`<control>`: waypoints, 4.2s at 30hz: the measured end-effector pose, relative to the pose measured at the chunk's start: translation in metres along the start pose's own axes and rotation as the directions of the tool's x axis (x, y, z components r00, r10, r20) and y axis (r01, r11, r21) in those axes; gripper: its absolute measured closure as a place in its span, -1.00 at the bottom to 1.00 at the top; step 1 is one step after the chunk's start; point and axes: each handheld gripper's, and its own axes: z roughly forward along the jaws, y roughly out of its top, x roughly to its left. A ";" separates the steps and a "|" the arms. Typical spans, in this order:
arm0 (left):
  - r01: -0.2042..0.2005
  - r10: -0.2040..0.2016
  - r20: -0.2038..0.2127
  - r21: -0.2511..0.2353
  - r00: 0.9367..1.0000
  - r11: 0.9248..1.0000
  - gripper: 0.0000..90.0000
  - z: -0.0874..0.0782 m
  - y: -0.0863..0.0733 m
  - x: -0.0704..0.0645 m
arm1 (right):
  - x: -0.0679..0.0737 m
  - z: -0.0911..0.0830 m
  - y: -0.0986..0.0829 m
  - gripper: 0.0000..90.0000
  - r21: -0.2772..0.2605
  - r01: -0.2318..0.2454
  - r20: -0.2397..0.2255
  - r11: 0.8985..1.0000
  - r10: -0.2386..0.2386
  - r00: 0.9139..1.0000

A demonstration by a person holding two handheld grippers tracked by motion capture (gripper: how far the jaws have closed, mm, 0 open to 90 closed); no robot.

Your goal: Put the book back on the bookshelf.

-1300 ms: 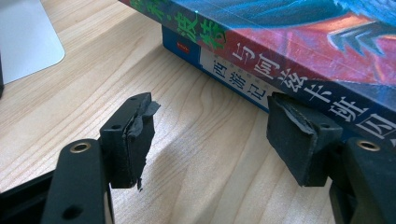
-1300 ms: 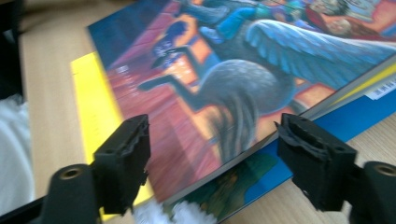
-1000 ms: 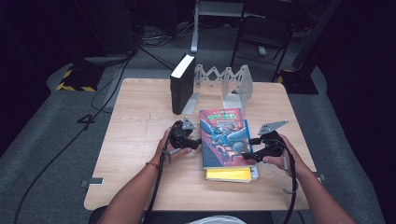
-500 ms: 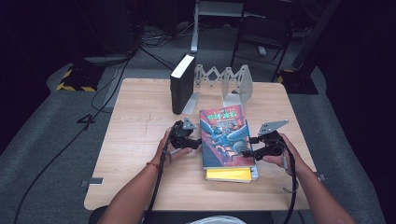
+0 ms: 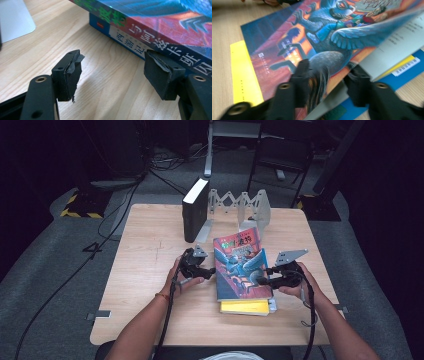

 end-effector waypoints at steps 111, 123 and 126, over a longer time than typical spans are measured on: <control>0.215 -0.130 0.251 -0.352 0.959 0.911 0.18 -0.060 0.052 0.001 | 0.033 -0.026 -0.008 0.82 -0.294 0.333 0.176 0.896 -0.291 0.940; 0.050 0.038 0.176 -0.472 0.984 0.880 0.37 -0.091 0.068 -0.028 | 0.026 -0.028 -0.010 0.78 -0.313 0.296 0.174 0.902 -0.252 0.952; 0.007 0.084 0.162 -0.495 0.983 0.869 0.42 -0.099 0.069 -0.035 | 0.025 -0.026 -0.010 0.79 -0.303 0.294 0.180 0.906 -0.248 0.952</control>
